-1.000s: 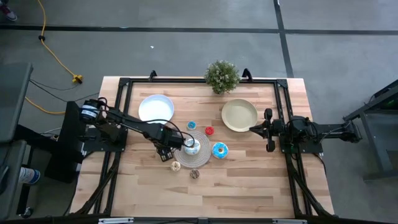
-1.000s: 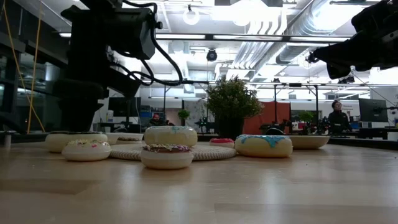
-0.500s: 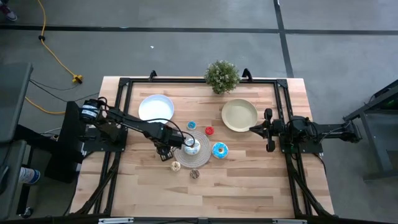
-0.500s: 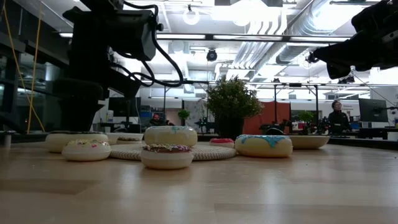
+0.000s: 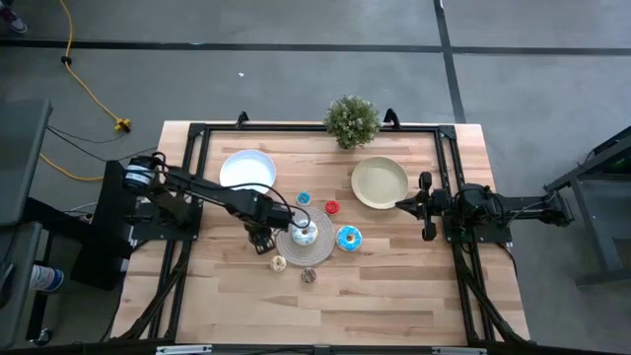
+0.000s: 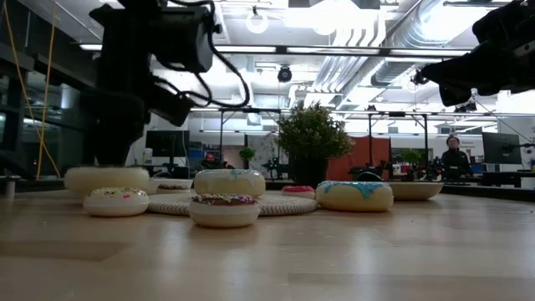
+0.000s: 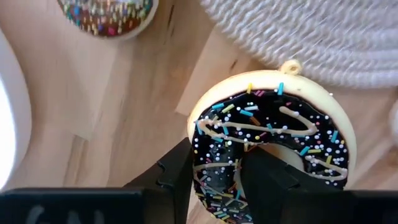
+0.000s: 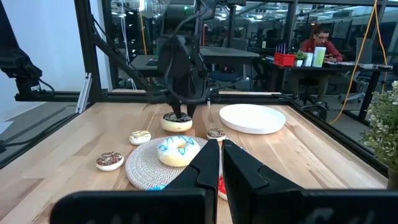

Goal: Pick & Place donuts
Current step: Put the large black donut on the white plate

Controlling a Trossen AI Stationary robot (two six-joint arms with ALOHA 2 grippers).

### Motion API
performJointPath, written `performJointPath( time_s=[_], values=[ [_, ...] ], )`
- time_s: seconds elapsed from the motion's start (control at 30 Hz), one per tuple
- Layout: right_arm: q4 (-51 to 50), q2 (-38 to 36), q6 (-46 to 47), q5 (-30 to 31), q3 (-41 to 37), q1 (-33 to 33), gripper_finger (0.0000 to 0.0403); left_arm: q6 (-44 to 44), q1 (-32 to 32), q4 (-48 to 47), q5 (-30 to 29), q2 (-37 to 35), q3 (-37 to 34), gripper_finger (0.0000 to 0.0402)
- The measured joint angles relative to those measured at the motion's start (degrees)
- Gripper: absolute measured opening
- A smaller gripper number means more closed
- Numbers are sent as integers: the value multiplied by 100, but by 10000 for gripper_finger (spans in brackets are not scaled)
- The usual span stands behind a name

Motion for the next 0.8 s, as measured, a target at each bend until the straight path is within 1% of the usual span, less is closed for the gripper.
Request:
performJointPath(
  time_s=[0.17, 0.37, 0.6, 0.8],
  values=[
    [0, 0, 0, 0, 0, -2, 12, -17, 240, -395, 26, -406, 88, 115],
    [2, -2, 0, 0, 0, 0, 12, -53, 756, -878, -110, -804, 146, 115],
    [0, -2, -1, 0, 0, 0, 12, -37, 1582, -1187, -379, -1092, 146, 115],
    [2, -2, 0, 0, 0, -1, 12, 21, 2377, -1158, -479, -1095, 146, 115]
  ],
)
